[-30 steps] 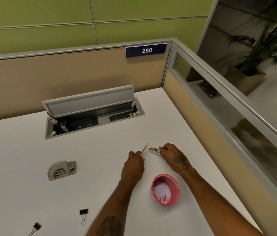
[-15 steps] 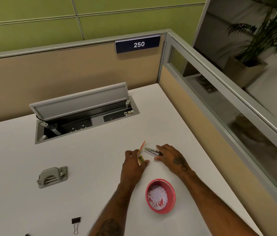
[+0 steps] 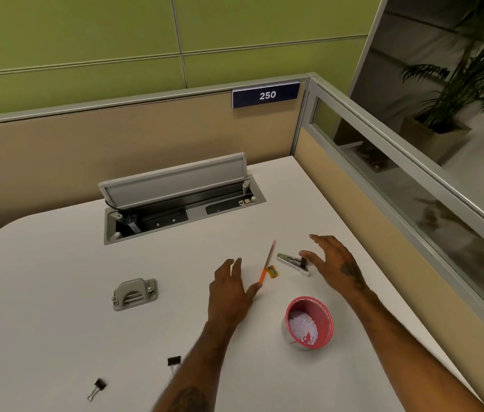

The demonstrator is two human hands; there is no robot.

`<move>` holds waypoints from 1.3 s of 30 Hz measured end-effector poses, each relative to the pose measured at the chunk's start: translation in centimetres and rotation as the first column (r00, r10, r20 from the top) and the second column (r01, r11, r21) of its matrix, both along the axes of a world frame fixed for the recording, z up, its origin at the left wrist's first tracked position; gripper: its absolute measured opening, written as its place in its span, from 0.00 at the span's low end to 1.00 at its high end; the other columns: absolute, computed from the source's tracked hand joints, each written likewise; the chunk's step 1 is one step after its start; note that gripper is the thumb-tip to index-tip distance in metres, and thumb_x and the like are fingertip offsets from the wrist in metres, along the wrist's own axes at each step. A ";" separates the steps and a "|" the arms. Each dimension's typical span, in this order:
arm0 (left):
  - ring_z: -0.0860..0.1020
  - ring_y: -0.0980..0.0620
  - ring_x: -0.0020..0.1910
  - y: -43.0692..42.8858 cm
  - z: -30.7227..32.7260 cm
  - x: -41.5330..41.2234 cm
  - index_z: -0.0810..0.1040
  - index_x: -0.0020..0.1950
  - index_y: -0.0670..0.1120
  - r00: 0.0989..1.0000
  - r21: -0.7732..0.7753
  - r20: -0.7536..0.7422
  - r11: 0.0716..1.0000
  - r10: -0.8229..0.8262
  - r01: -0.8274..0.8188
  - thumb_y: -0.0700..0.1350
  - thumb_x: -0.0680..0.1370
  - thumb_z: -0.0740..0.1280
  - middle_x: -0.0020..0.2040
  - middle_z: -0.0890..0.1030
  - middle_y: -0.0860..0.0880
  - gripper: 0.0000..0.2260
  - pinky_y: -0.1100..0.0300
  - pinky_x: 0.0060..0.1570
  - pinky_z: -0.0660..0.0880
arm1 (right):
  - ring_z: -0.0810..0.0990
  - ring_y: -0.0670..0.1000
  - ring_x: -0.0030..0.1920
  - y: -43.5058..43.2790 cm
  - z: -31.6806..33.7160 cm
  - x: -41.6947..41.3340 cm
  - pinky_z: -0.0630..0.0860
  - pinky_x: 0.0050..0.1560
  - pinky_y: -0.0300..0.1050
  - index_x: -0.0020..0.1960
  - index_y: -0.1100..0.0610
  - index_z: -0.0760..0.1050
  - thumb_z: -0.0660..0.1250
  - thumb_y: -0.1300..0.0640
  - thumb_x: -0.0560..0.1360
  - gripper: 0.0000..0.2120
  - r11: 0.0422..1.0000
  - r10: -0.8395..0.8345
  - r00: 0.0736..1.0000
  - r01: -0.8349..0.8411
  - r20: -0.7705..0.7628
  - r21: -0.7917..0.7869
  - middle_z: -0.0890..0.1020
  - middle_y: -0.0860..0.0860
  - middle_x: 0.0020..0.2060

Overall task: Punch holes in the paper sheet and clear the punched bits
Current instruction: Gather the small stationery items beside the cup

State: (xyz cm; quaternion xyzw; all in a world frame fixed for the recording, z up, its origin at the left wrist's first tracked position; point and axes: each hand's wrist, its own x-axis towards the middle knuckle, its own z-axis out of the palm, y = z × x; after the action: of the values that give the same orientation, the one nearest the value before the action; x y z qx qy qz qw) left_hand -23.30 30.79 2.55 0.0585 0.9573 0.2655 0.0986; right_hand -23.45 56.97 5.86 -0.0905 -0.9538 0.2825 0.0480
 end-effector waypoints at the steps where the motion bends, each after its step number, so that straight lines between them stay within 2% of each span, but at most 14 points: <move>1: 0.55 0.46 0.78 -1.4 0.4 0.8 0.54 0.79 0.51 0.999 -0.016 -0.045 1.000 -0.003 0.002 0.66 0.77 0.60 0.80 0.56 0.47 0.36 0.48 0.74 0.58 | 0.75 0.50 0.63 -1.0 0.8 0.3 0.73 0.59 0.44 0.68 0.49 0.71 0.64 0.38 0.75 0.26 1.000 -0.001 1.000 0.001 -0.022 0.008 0.76 0.48 0.64; 5: 0.46 0.48 0.80 -7.8 1.6 4.3 0.49 0.80 0.52 0.984 -0.086 -0.171 0.996 -0.040 0.026 0.66 0.79 0.53 0.81 0.48 0.48 0.34 0.47 0.77 0.46 | 0.75 0.52 0.64 -6.9 3.6 2.0 0.73 0.59 0.45 0.67 0.50 0.72 0.62 0.38 0.76 0.25 0.998 0.041 0.991 -0.035 -0.126 0.050 0.76 0.50 0.64; 10: 0.47 0.47 0.80 -16.6 1.9 9.0 0.48 0.80 0.51 0.976 -0.232 -0.202 0.972 -0.085 0.037 0.63 0.80 0.51 0.81 0.48 0.47 0.32 0.45 0.76 0.46 | 0.76 0.53 0.63 -17.1 3.7 6.4 0.75 0.59 0.48 0.65 0.53 0.75 0.64 0.42 0.76 0.22 0.994 0.106 0.977 -0.108 -0.185 -0.004 0.79 0.51 0.62; 12: 0.47 0.47 0.80 -19.8 1.6 10.6 0.48 0.80 0.51 0.977 -0.285 -0.186 0.957 -0.104 0.047 0.62 0.81 0.51 0.81 0.48 0.46 0.31 0.46 0.76 0.45 | 0.75 0.51 0.64 -20.9 2.4 8.6 0.75 0.60 0.48 0.66 0.52 0.74 0.63 0.42 0.77 0.22 0.986 0.167 0.974 -0.168 -0.152 0.009 0.78 0.49 0.62; 17: 0.48 0.46 0.80 -25.3 0.5 14.0 0.50 0.80 0.50 0.986 -0.281 -0.143 0.959 -0.083 0.040 0.59 0.82 0.52 0.81 0.48 0.46 0.29 0.48 0.76 0.54 | 0.71 0.49 0.68 -28.3 -1.6 13.7 0.69 0.66 0.43 0.69 0.50 0.72 0.62 0.43 0.78 0.22 0.966 0.254 0.967 -0.255 0.017 0.049 0.74 0.48 0.66; 19: 0.47 0.46 0.80 -26.4 -0.1 15.1 0.49 0.80 0.50 0.991 -0.290 -0.111 0.956 -0.079 0.044 0.58 0.83 0.52 0.81 0.47 0.46 0.28 0.47 0.76 0.56 | 0.66 0.48 0.71 -30.2 -3.1 15.2 0.67 0.68 0.42 0.72 0.47 0.68 0.60 0.42 0.79 0.23 0.959 0.268 0.956 -0.277 0.123 0.065 0.68 0.47 0.72; 23: 0.47 0.46 0.80 -27.1 -1.5 16.5 0.49 0.80 0.51 0.996 -0.287 -0.036 0.956 -0.077 0.063 0.54 0.84 0.51 0.81 0.45 0.46 0.26 0.50 0.74 0.61 | 0.59 0.50 0.75 -32.1 -5.1 16.9 0.66 0.70 0.47 0.75 0.43 0.60 0.55 0.43 0.81 0.23 0.952 0.239 0.933 -0.279 0.268 0.124 0.56 0.48 0.78; 26: 0.47 0.47 0.80 -26.9 -2.3 16.7 0.51 0.80 0.52 0.998 -0.262 -0.018 0.963 -0.064 0.057 0.47 0.84 0.51 0.82 0.45 0.48 0.23 0.52 0.70 0.66 | 0.59 0.53 0.75 -32.9 -5.7 17.1 0.67 0.68 0.49 0.77 0.43 0.56 0.52 0.45 0.82 0.23 0.912 0.251 0.925 -0.325 0.286 0.251 0.55 0.52 0.78; 28: 0.46 0.48 0.80 -26.8 -2.5 16.5 0.53 0.80 0.53 0.997 -0.276 -0.017 0.959 -0.070 0.063 0.38 0.82 0.52 0.82 0.45 0.49 0.27 0.54 0.68 0.69 | 0.62 0.55 0.73 -33.2 -6.0 17.1 0.70 0.66 0.50 0.77 0.46 0.57 0.52 0.49 0.83 0.23 0.893 0.264 0.929 -0.338 0.261 0.299 0.59 0.55 0.77; 30: 0.47 0.48 0.80 -26.6 -2.4 16.2 0.55 0.79 0.52 0.998 -0.282 0.001 0.958 -0.062 0.059 0.33 0.79 0.52 0.82 0.47 0.49 0.30 0.54 0.67 0.70 | 0.66 0.57 0.70 -33.4 -6.0 16.9 0.72 0.63 0.50 0.76 0.49 0.61 0.54 0.53 0.83 0.21 0.890 0.285 0.926 -0.351 0.248 0.289 0.64 0.56 0.74; 32: 0.51 0.49 0.79 -26.6 -2.3 16.0 0.59 0.78 0.51 0.999 -0.281 0.029 0.959 -0.039 0.046 0.33 0.78 0.53 0.81 0.52 0.49 0.29 0.53 0.65 0.72 | 0.69 0.58 0.67 -33.7 -5.7 16.7 0.73 0.62 0.50 0.73 0.52 0.66 0.56 0.57 0.81 0.20 0.916 0.272 0.920 -0.337 0.282 0.216 0.68 0.56 0.70; 35: 0.60 0.50 0.75 -26.7 -2.2 16.0 0.67 0.73 0.51 0.999 -0.259 0.026 0.966 0.021 -0.013 0.34 0.77 0.56 0.75 0.63 0.50 0.26 0.54 0.53 0.77 | 0.73 0.57 0.59 -33.9 -4.7 16.3 0.73 0.56 0.48 0.62 0.55 0.73 0.58 0.58 0.79 0.14 0.934 0.243 0.908 -0.314 0.341 0.172 0.73 0.56 0.60; 37: 0.66 0.51 0.68 -26.6 -2.3 15.9 0.72 0.67 0.50 0.998 -0.244 0.007 0.968 0.061 -0.058 0.35 0.77 0.58 0.67 0.70 0.52 0.21 0.56 0.46 0.77 | 0.79 0.53 0.46 -33.8 -4.1 16.2 0.77 0.41 0.41 0.50 0.54 0.78 0.70 0.61 0.70 0.09 0.942 0.197 0.945 -0.256 0.261 0.217 0.78 0.54 0.47; 39: 0.70 0.50 0.60 -26.3 -2.5 15.9 0.76 0.60 0.48 0.998 -0.256 -0.009 0.964 0.067 -0.067 0.34 0.77 0.58 0.58 0.73 0.52 0.16 0.56 0.41 0.77 | 0.77 0.46 0.27 -33.8 -3.1 16.5 0.72 0.22 0.34 0.35 0.52 0.80 0.81 0.60 0.53 0.15 0.921 0.183 0.950 -0.256 0.252 0.295 0.78 0.48 0.30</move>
State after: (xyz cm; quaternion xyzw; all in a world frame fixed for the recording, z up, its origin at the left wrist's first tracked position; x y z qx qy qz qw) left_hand -7.44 4.50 0.06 0.0129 0.9850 0.1429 0.0963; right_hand -6.95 23.21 2.77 -0.0038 -0.9906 0.1138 -0.0753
